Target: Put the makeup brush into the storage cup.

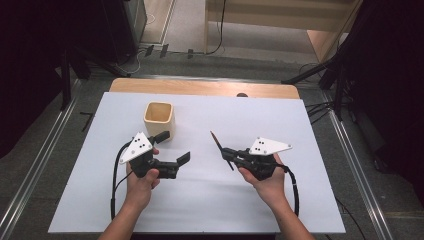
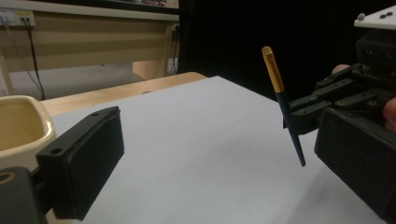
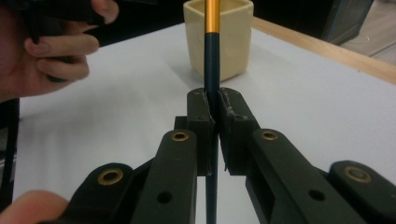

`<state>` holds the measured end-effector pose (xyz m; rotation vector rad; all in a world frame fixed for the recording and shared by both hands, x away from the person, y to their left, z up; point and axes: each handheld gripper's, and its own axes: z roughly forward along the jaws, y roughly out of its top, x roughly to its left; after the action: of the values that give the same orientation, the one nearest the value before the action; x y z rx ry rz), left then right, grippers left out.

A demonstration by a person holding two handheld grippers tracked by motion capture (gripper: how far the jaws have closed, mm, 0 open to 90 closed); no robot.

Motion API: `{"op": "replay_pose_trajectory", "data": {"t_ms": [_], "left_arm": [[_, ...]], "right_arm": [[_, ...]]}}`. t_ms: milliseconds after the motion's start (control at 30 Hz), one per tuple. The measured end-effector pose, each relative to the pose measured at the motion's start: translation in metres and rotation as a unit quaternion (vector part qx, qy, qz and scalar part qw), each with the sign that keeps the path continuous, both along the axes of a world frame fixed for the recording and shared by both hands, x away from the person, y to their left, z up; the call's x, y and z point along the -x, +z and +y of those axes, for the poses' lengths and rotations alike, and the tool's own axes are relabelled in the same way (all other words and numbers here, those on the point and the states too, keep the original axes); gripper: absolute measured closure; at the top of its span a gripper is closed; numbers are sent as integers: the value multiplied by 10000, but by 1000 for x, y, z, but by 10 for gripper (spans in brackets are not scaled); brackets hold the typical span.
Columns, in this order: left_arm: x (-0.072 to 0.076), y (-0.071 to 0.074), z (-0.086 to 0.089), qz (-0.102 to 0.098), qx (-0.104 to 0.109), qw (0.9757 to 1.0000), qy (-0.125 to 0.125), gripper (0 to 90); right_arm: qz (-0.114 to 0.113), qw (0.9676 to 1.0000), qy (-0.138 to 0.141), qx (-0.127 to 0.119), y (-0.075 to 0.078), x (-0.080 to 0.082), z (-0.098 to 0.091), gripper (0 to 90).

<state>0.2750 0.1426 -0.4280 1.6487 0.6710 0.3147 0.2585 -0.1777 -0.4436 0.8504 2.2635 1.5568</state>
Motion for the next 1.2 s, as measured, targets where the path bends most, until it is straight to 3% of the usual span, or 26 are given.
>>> {"op": "replay_pose_trajectory", "data": {"t_ms": [133, 400, 500, 800, 1000, 1200], "left_arm": [[1, -1, -10, 60, 9, 9997, -223, 90], [6, -2, -29, 251, 28, 9979, -600, 262], [6, -2, -34, 368, 172, 9963, -762, 336], [5, -1, -33, 574, 489, 9922, -996, 553], [2, -3, -35, 755, 599, 9889, -1127, 682], [1, -4, -35, 878, 634, 9876, -1139, 843]], "right_arm": [[-201, 9997, 78, -131, 2, 7, 5, 848], [-228, 9987, 220, -411, -1, 14, 17, 848], [-259, 9982, 265, -467, -1, 16, 22, 848], [-245, 9980, 336, -485, -6, 20, 31, 848], [-215, 9980, 350, -488, -9, 20, 36, 848], [-209, 9979, 345, -505, -11, 20, 37, 848]]}}
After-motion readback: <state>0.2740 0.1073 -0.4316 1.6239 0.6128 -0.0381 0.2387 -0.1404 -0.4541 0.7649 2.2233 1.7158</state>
